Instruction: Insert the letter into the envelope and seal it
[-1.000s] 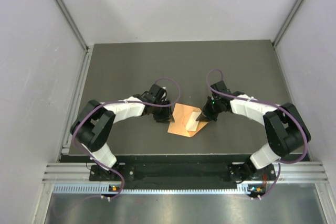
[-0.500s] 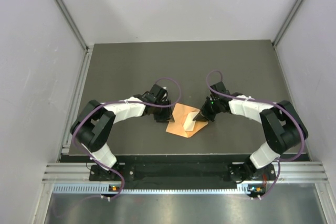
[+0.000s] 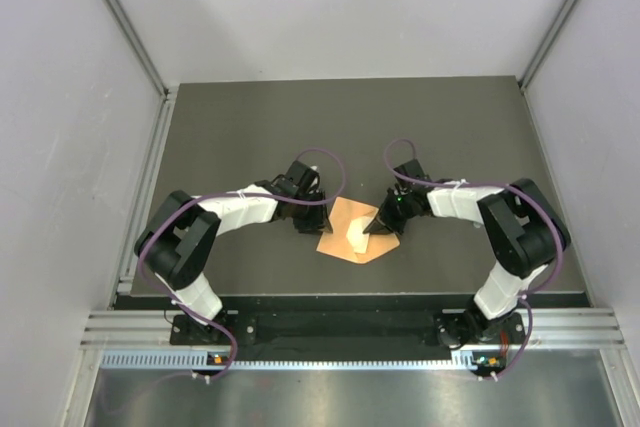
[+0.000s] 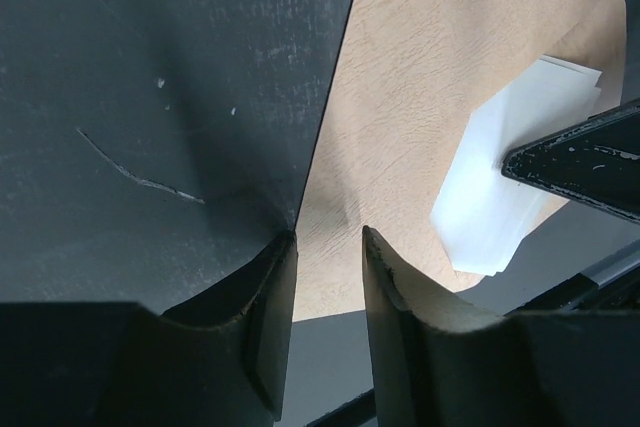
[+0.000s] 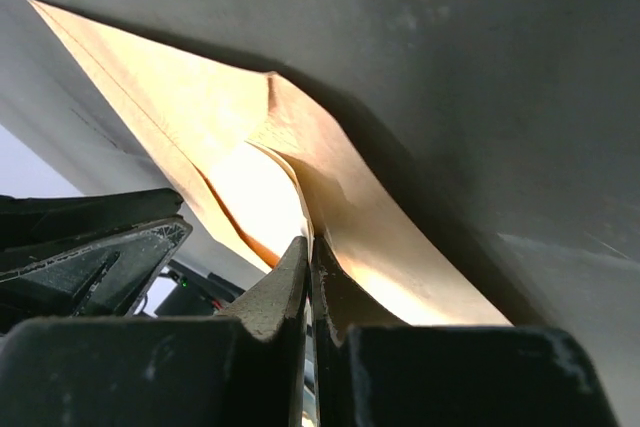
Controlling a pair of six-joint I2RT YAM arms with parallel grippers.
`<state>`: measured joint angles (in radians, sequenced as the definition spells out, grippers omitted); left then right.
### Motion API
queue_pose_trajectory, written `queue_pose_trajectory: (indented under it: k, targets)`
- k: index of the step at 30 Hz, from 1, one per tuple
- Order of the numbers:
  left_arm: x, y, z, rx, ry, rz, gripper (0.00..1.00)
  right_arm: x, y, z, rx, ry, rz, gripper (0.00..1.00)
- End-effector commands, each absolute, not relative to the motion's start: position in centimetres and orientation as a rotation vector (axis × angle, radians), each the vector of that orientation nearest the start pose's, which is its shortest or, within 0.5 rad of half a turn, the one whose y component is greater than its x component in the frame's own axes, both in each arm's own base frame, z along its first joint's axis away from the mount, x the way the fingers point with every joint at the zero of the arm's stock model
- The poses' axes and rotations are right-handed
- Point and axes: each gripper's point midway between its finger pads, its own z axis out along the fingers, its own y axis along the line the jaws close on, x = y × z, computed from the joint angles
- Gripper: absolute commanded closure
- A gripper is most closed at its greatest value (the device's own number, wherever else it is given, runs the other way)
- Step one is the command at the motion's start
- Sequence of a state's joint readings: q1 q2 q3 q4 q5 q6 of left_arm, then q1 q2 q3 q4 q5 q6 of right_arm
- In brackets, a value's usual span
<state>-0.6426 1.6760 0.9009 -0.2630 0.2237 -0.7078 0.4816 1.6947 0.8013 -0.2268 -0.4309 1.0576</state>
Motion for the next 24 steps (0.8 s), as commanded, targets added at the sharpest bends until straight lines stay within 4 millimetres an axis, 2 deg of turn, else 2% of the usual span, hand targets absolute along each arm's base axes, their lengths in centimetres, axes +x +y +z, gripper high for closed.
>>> queue_pose_trajectory:
  k: [1, 6, 9, 11, 15, 18, 20, 24]
  targets:
    - [24.1, -26.8, 1.7, 0.002, 2.805, -0.716, 0.62, 25.6, 26.2, 2.2, 0.603, 2.853, 0.987, 1.0]
    - [24.4, -26.8, 1.5, -0.013, 2.808, -0.696, 0.67, 25.8, 26.6, 2.5, 0.56, 2.861, 0.982, 1.0]
    - [25.1, -25.8, 1.0, -0.026, 2.813, -0.583, 0.74, 26.0, 26.4, 2.6, 0.525, 2.865, 0.958, 1.0]
    - [25.4, -24.7, 0.5, -0.03, 2.816, -0.489, 0.76, 25.8, 26.2, 2.5, 0.496, 2.881, 0.933, 1.0]
    - [25.4, -24.1, -0.6, 0.014, 2.842, -0.417, 0.79, 26.2, 25.6, 2.9, 0.436, 2.892, 0.865, 1.0]
    - [25.4, -23.2, -1.5, 0.04, 2.866, -0.32, 0.82, 26.0, 24.7, 2.8, 0.403, 2.916, 0.772, 1.0]
    - [25.6, -22.3, -2.0, 0.045, 2.874, -0.231, 0.84, 25.8, 23.0, 2.4, 0.388, 2.939, 0.627, 1.0]
    - [25.5, -21.3, -2.7, 0.059, 2.892, -0.147, 0.85, 26.1, 20.5, 3.1, 0.398, 2.904, 0.438, 1.0]
